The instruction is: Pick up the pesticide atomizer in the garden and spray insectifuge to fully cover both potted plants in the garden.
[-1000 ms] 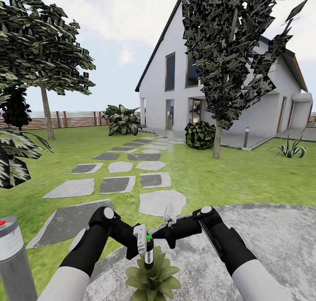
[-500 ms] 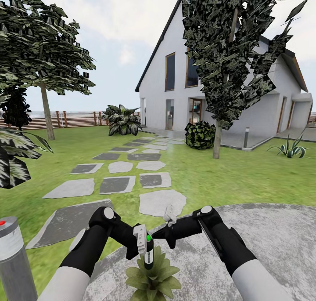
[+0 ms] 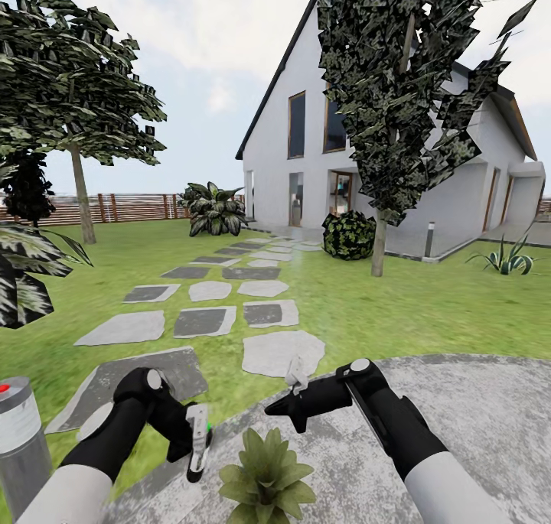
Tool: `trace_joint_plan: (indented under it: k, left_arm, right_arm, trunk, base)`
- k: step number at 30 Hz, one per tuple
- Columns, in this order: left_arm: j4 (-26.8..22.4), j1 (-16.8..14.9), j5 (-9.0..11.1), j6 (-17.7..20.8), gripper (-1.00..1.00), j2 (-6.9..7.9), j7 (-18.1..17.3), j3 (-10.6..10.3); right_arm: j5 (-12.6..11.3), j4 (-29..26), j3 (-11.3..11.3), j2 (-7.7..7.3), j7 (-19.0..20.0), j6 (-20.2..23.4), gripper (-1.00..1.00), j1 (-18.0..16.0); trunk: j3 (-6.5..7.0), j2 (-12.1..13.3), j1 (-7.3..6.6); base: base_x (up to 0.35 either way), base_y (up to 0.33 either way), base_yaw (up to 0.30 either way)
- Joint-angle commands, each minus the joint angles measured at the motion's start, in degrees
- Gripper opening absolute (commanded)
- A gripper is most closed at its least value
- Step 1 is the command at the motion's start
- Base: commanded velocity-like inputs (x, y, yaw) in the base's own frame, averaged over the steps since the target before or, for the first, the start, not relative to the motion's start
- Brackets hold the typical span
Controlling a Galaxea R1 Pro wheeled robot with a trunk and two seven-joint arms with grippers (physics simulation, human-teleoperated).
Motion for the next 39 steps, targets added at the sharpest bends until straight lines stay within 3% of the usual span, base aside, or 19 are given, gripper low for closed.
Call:
trace_joint_plan:
  k: [1, 3, 4, 6, 10, 11, 12, 13, 15, 16, 18, 22, 23, 25, 28, 31, 33, 36, 39]
  left_arm:
    - [0.0, 0.0, -0.2, 0.6, -1.0, 0.93, 0.0, 2.1]
    - [0.0, 0.0, -0.2, 0.6, -1.0, 1.42, 1.3, 8.3]
    - [0.0, 0.0, -0.2, 0.7, -1.0, 1.56, 2.9, 15.2]
    - [0.0, 0.0, -0.2, 0.8, -1.0, 1.56, 3.8, 22.5]
    - [0.0, 0.0, -0.2, 3.1, -1.0, 0.2, 4.2, 28.4]
    - [0.0, 0.0, -0.2, 4.9, -1.0, -0.37, 4.4, 29.4]
    - [0.0, 0.1, -0.2, 5.8, -1.0, -0.65, 4.7, 29.8]
    - [0.0, 0.1, -0.2, 6.7, -1.0, -1.11, 5.1, 30.2]
    - [0.0, 0.3, -0.1, 7.4, -1.0, -1.57, 5.5, 30.5]
    - [0.0, 0.4, -0.1, 7.5, -1.0, -1.67, 5.6, 30.6]
    - [0.1, 0.5, 0.0, 7.8, -1.0, -1.85, 5.7, 30.6]
    - [0.1, 0.6, -0.1, 11.6, -1.0, -3.46, 5.7, 30.7]
    - [0.1, 0.6, -0.1, 13.7, -1.0, -3.72, 5.7, 30.7]
    - [0.2, 0.6, -0.1, 18.1, -1.0, -4.11, 5.7, 30.7]
    - [0.2, 0.6, -0.3, 21.2, -1.0, -4.2, 5.7, 30.7]
    - [0.1, 0.5, -0.4, 22.0, -1.0, -4.14, 5.6, 30.7]
    - [0.2, 0.5, -0.5, 22.3, -1.0, -4.03, 5.5, 30.7]
    - [1.4, 0.5, -1.0, 22.4, -1.0, -4.01, 5.5, 30.5]
    - [2.8, 0.5, -4.2, 23.4, -1.0, -4.12, 5.5, 30.4]
  right_arm:
    - [0.2, -0.1, 0.0, -0.04, 0.2, 0.5, -1.0, 0.0]
    - [0.2, 0.0, 0.0, -0.04, 0.2, 0.5, -1.0, 0.0]
    - [0.2, 0.1, -0.1, -0.07, 0.1, 0.5, -1.0, 0.0]
    - [0.2, 0.1, -0.2, -0.23, -0.2, 0.5, -1.0, 0.0]
    - [-0.1, 2.5, -0.6, -0.9, -0.5, 0.4, -1.0, 0.2]
    - [-0.1, 5.1, -0.8, -2.18, -0.6, 0.4, -1.0, 0.4]
    - [-0.2, 7.2, -1.0, -3.57, -0.7, 0.4, -1.0, 0.4]
    - [-0.2, 10.7, -1.9, -6.36, -1.6, 0.4, -1.0, 0.5]
    - [-0.3, 18.7, -6.0, -11.82, -4.7, 0.1, -1.0, 0.6]
    - [-0.4, 24.7, -10.0, -14.82, -6.9, -0.2, -1.0, 0.6]
    - [-0.5, 33.4, -15.3, -18.4, -8.8, -2.2, -1.0, 0.7]
    - [-0.6, 46.1, -18.7, -24.77, -9.7, -12.0, -1.0, 0.8]
    - [-0.7, 49.1, -18.9, -26.92, -9.8, -14.1, 1.0, 0.8]
    - [-0.9, 53.3, -19.1, -30.37, -9.9, -17.4, 1.0, 0.8]
    - [-3.2, 56.5, -19.4, -32.07, -12.1, -19.7, 1.0, 0.8]
    - [-13.2, 57.4, -19.5, -32.38, -22.1, -22.4, 1.0, 0.8]
    - [-19.0, 57.6, -19.4, -32.13, -31.1, -24.2, 1.0, 0.8]
    - [-21.3, 57.7, -19.2, -31.58, -47.1, -24.9, 1.0, 0.8]
    - [-21.8, 57.7, -19.2, -27.5, -62.0, -25.1, 1.0, 0.8]
  trunk:
    - [-0.07, 0.0, 0.0]
    - [-0.07, 0.0, 0.0]
    - [-0.07, 0.0, 0.0]
    - [-0.07, 0.0, 0.0]
    - [-0.07, 0.0, 0.0]
    - [-0.07, 0.0, 0.0]
    - [-0.07, 0.0, 0.0]
    - [-0.07, 0.0, 0.0]
    - [-0.07, 0.0, 0.0]
    - [-0.07, 0.0, 0.0]
    - [-0.07, 0.0, 0.0]
    - [-0.07, 0.0, 0.0]
    - [-0.07, 0.0, 0.0]
    - [-0.07, 0.0, 0.0]
    - [-0.07, 0.0, 0.0]
    - [-0.07, 0.0, 0.0]
    - [-0.07, 0.0, 0.0]
    - [-0.07, 0.0, 0.0]
    - [-0.07, 0.0, 0.0]
  base:
    - [0.0, 0.0, 0.0]
    - [0.0, 0.0, 0.0]
    - [0.0, 0.0, 0.0]
    - [0.0, 0.0, 0.0]
    - [0.0, 0.0, 0.0]
    - [0.0, 0.0, 0.0]
    - [0.0, 0.0, 0.0]
    - [0.0, 0.0, 0.0]
    - [0.0, 0.0, 0.0]
    - [0.0, 0.0, 0.0]
    - [0.0, 0.0, 0.0]
    - [0.0, 0.0, 0.0]
    - [0.0, 0.0, 0.0]
    - [0.0, 0.0, 0.0]
    - [0.0, 0.0, 0.0]
    - [0.0, 0.0, 0.0]
    - [0.0, 0.0, 0.0]
    - [0.0, 0.0, 0.0]
    - [0.0, 0.0, 0.0]
